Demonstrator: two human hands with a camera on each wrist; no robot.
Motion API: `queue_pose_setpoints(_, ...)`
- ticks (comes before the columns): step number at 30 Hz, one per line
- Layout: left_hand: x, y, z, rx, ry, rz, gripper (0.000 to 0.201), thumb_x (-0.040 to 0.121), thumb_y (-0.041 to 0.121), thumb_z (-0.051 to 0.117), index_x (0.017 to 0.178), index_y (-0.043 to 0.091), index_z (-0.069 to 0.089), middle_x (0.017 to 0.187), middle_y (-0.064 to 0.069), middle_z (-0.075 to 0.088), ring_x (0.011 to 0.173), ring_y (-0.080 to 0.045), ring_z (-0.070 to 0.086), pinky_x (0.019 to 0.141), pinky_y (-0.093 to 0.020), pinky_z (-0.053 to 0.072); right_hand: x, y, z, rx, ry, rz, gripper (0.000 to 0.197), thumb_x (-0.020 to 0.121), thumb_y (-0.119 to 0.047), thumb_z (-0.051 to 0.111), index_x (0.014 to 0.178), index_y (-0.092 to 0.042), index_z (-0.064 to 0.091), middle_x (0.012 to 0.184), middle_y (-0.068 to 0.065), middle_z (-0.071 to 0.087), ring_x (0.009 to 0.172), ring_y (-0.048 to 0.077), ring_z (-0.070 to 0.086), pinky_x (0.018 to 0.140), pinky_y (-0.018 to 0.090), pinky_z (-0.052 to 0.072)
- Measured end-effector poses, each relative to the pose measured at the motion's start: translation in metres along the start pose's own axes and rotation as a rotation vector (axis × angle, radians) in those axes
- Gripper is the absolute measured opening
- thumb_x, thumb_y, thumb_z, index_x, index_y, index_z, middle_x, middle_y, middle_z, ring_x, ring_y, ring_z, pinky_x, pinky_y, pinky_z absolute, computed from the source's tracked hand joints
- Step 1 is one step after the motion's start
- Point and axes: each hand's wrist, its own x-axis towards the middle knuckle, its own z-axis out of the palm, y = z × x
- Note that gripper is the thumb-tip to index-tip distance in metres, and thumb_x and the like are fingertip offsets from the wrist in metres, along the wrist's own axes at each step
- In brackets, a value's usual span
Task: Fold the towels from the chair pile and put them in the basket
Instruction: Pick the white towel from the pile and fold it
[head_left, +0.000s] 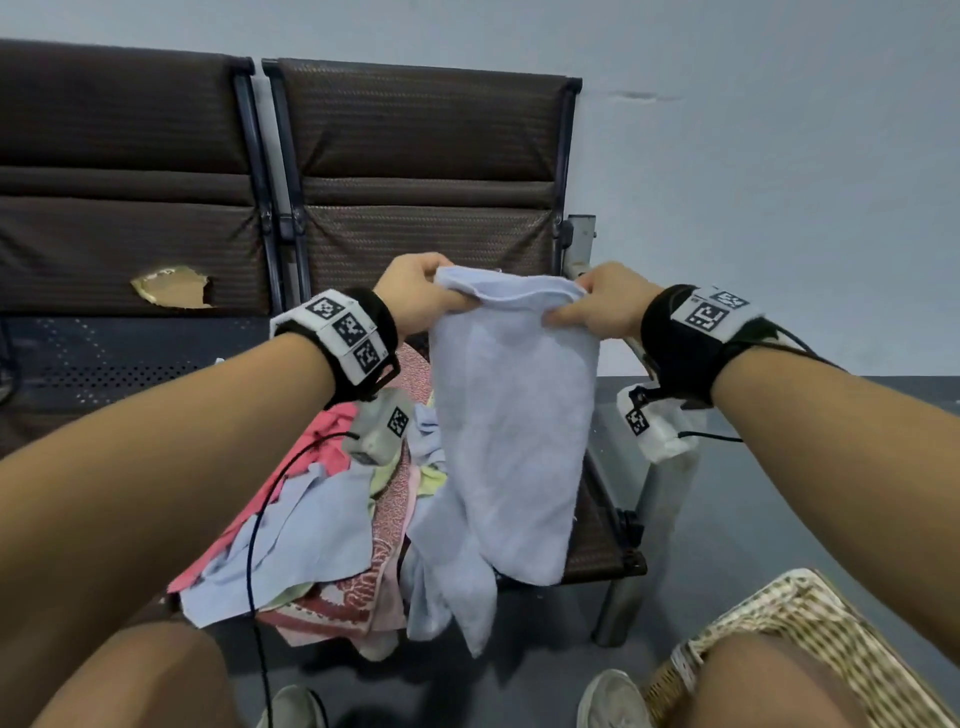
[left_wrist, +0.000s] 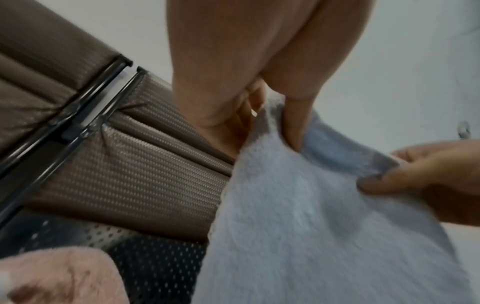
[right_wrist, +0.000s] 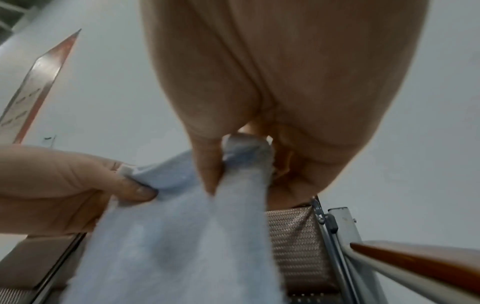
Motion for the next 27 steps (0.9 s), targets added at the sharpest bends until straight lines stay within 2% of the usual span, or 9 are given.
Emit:
queue_pose_setpoints(2,0.015,0.006,0.001,0.060,0.121,0.074,0.025,0.071,0.012,0.084,0.074,0.019,0.061,0.085,-0.010,0.071,0.075,-0.018,0.062,0.074,-0.041,0.056,0.008,-0.001,0.000,0.126,0.158,-0.031,0.020,0.085,-0.026,0.068,0.070,-0.012,0.069,0.069,0.004,0.060,0.073,0.023,0.055,0.063,0.029,0.044)
queue_pose_setpoints(6,0.032,0.026,-0.005,0.031,0.310,0.195,0.016,0.073,0.019,0.079,0.075,0.021,0.063,0.084,-0.003,0.074,0.074,-0.012,0.065,0.073,-0.037,0.059,0.015,-0.008,-0.001,0.261,0.435,-0.152,0.020,0.090,-0.022,0.057,0.071,-0.021,0.062,0.077,0.004,0.062,0.077,0.024,0.056,0.069,0.032,0.042)
queue_pose_setpoints(10,0.028,0.025,-0.011,-0.108,0.261,0.283,0.015,0.077,0.009,0.077,0.083,0.013,0.065,0.080,0.000,0.073,0.072,-0.004,0.068,0.065,-0.024,0.057,0.012,-0.007,0.008,0.330,0.423,-0.232,0.017,0.093,-0.026,0.054,0.081,-0.021,0.064,0.079,-0.003,0.062,0.075,0.017,0.056,0.070,0.033,0.043)
queue_pose_setpoints(12,0.017,0.005,-0.009,-0.105,0.206,0.227,0.018,0.078,0.005,0.077,0.080,0.016,0.063,0.077,0.003,0.070,0.068,-0.004,0.064,0.063,-0.021,0.053,0.008,0.004,0.024,0.280,0.326,-0.222,0.016,0.096,-0.026,0.053,0.084,-0.022,0.063,0.077,-0.007,0.060,0.070,0.011,0.053,0.064,0.030,0.041)
queue_pose_setpoints(17,-0.031,-0.087,-0.002,0.195,-0.115,-0.067,0.017,0.086,0.005,0.070,0.080,0.017,0.059,0.080,-0.003,0.061,0.076,-0.015,0.053,0.068,-0.028,0.044,-0.015,0.041,0.085,0.094,-0.102,-0.141,0.018,0.098,-0.020,0.054,0.098,-0.014,0.070,0.090,0.007,0.068,0.085,0.021,0.061,0.073,0.032,0.045)
queue_pose_setpoints(20,-0.063,-0.128,0.002,0.322,-0.372,-0.212,0.019,0.091,0.004,0.063,0.079,0.018,0.058,0.073,0.000,0.057,0.068,-0.016,0.052,0.059,-0.026,0.043,-0.035,0.059,0.126,0.078,-0.489,-0.015,0.018,0.097,-0.015,0.057,0.091,-0.006,0.072,0.076,0.012,0.066,0.069,0.020,0.060,0.066,0.030,0.050)
queue_pose_setpoints(22,-0.080,-0.141,0.002,0.304,-0.524,-0.373,0.009,0.093,0.003,0.061,0.091,0.011,0.063,0.082,-0.006,0.063,0.069,-0.019,0.060,0.058,-0.029,0.053,-0.048,0.069,0.145,0.246,-0.700,0.138,0.015,0.096,-0.005,0.058,0.087,-0.001,0.070,0.069,0.009,0.064,0.058,0.017,0.062,0.059,0.028,0.056)
queue_pose_setpoints(25,-0.091,-0.146,0.002,0.250,-0.704,-0.578,0.023,0.092,0.004,0.063,0.114,-0.002,0.065,0.109,-0.022,0.071,0.094,-0.036,0.068,0.088,-0.049,0.055,-0.056,0.076,0.157,0.376,-0.844,0.306,0.012,0.094,-0.001,0.058,0.096,0.007,0.067,0.075,0.016,0.065,0.058,0.021,0.065,0.057,0.030,0.059)
queue_pose_setpoints(27,-0.089,-0.144,0.003,0.200,-0.721,-0.640,0.041,0.083,0.007,0.068,0.121,-0.009,0.061,0.117,-0.031,0.065,0.098,-0.041,0.061,0.090,-0.056,0.049,-0.053,0.077,0.159,0.416,-0.828,0.380,0.016,0.092,-0.004,0.058,0.104,0.005,0.066,0.083,0.017,0.067,0.067,0.026,0.066,0.057,0.031,0.057)
